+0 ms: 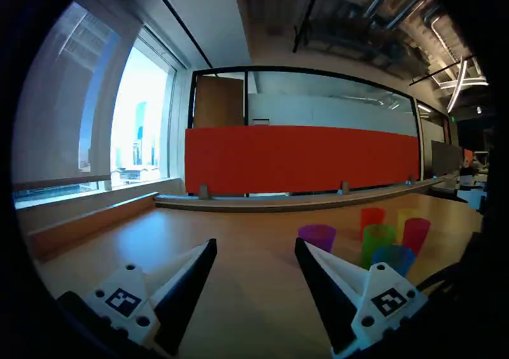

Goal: Pour water

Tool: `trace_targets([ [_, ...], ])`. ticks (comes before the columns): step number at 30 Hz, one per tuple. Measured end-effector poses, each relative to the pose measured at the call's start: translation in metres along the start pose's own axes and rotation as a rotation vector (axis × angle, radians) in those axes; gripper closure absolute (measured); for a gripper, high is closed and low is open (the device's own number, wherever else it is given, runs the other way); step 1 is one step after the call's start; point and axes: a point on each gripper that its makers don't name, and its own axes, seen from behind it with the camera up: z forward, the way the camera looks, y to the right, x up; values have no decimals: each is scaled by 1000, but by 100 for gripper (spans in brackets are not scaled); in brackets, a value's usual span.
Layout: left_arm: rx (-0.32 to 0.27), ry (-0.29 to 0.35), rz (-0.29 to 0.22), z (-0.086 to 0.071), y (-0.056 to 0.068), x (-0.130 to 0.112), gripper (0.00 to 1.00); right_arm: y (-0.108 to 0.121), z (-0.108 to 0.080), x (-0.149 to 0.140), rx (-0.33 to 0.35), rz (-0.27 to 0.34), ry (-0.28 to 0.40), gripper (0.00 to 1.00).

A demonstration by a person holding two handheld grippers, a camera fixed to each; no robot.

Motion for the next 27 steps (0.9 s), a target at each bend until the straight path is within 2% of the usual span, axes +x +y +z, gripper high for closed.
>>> trace_targets([
  [9,-27,-10,3,-1,6,4,9,-2,-2,-1,6,16,-22,0],
  [13,-31,4,-4,-1,6,19,9,-5,-2,8,21,24,-29,0],
  [20,-56,9,-15,0,6,54,9,-5,3,44,27,-1,-14,0],
  [27,-71,16,6,4,6,93,10,2,13,78,23,-23,-15,0],
])
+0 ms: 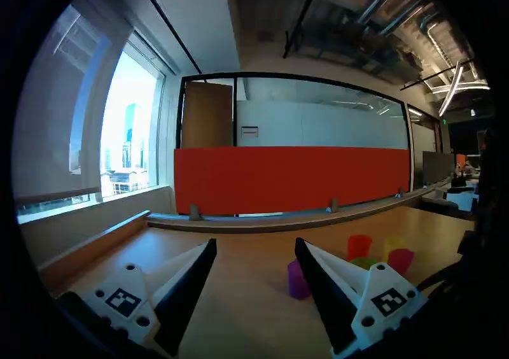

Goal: Pour water

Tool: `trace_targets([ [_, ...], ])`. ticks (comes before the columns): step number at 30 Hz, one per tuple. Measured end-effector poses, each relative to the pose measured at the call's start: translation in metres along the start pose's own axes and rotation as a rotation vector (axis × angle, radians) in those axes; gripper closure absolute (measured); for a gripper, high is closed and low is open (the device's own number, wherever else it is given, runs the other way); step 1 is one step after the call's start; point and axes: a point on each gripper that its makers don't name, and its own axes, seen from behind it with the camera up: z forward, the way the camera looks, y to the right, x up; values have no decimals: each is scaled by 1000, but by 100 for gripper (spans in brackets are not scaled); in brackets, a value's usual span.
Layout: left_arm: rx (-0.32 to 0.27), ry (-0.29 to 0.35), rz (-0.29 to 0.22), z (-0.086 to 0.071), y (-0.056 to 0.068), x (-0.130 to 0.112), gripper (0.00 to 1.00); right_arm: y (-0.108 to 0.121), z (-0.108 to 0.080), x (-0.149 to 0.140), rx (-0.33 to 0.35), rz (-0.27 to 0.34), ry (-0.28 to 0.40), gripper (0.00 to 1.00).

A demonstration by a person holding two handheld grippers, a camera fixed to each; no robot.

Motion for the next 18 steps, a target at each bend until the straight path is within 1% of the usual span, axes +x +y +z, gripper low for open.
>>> trace_targets([
  [2,-6,3,5,2,0,12,9,2,2,11,-2,0,-1,0],
  [5,-9,1,-1,5,0,28,9,3,5,26,1,4,-3,0],
  [11,-19,-21,-23,14,1,50,9,4,10,53,14,8,-3,0],
  [14,-24,-23,-32,18,1,64,9,4,11,65,19,7,-6,0],
  [18,-28,-22,-30,22,1,74,9,1,11,73,27,18,-7,0],
])
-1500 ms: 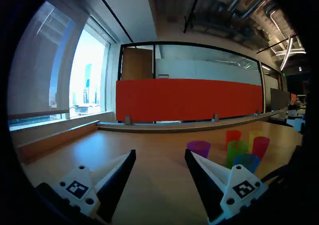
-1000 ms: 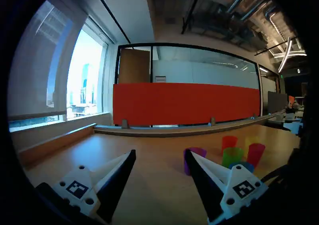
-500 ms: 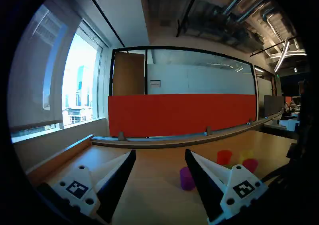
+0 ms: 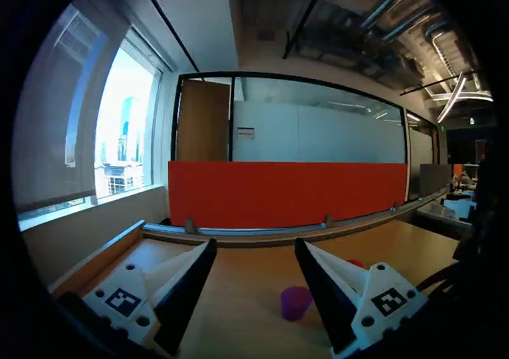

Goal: Pour water

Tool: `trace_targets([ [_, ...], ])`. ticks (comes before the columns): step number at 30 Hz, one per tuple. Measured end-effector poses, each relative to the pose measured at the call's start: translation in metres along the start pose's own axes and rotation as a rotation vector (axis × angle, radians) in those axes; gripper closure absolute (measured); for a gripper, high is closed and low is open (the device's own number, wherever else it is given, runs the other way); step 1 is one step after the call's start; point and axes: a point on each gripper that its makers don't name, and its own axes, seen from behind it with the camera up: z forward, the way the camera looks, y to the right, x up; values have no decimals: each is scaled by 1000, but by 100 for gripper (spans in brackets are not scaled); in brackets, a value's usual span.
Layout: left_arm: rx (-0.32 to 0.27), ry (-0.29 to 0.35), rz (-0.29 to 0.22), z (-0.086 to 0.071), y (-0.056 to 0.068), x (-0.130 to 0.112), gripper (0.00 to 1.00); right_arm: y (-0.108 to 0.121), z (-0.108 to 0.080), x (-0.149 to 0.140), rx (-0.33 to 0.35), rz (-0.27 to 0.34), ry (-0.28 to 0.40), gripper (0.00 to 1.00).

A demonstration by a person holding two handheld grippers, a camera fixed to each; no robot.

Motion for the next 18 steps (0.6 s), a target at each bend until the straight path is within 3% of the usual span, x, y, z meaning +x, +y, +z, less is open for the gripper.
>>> trace_targets([
  [10,-48,-12,28,3,12,-1,9,-6,1,-6,40,7,-31,0],
  [18,-142,-5,14,3,31,8,9,-30,-3,5,180,22,-23,0],
])
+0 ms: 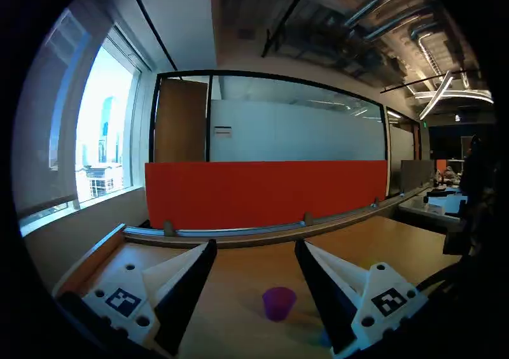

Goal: Pour water

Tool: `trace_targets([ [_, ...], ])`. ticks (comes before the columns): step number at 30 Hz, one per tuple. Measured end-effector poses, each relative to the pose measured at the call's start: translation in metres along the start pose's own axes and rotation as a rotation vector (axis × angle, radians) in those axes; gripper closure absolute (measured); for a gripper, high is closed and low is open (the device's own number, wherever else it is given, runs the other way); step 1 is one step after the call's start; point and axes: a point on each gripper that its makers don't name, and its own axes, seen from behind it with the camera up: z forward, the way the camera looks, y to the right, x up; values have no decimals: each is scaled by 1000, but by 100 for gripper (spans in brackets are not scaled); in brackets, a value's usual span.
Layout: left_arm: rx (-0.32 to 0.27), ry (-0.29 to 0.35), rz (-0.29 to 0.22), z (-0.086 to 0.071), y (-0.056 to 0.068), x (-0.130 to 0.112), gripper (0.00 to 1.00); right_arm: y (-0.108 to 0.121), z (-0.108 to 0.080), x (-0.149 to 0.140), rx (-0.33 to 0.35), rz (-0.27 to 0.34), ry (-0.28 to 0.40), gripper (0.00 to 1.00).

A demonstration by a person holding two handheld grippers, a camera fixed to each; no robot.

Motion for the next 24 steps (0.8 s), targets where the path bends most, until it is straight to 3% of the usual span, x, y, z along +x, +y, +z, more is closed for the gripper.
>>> trace_targets([
  [8,-129,23,-16,-2,26,15,9,-36,-5,11,164,-17,1,0],
  [14,-228,22,-10,-6,49,17,9,-63,-10,15,284,2,-6,0],
  [20,-291,23,8,-10,64,18,9,-72,-9,16,321,16,-13,0],
  [24,-322,9,25,-11,71,15,9,-75,-8,8,335,-6,-38,0],
])
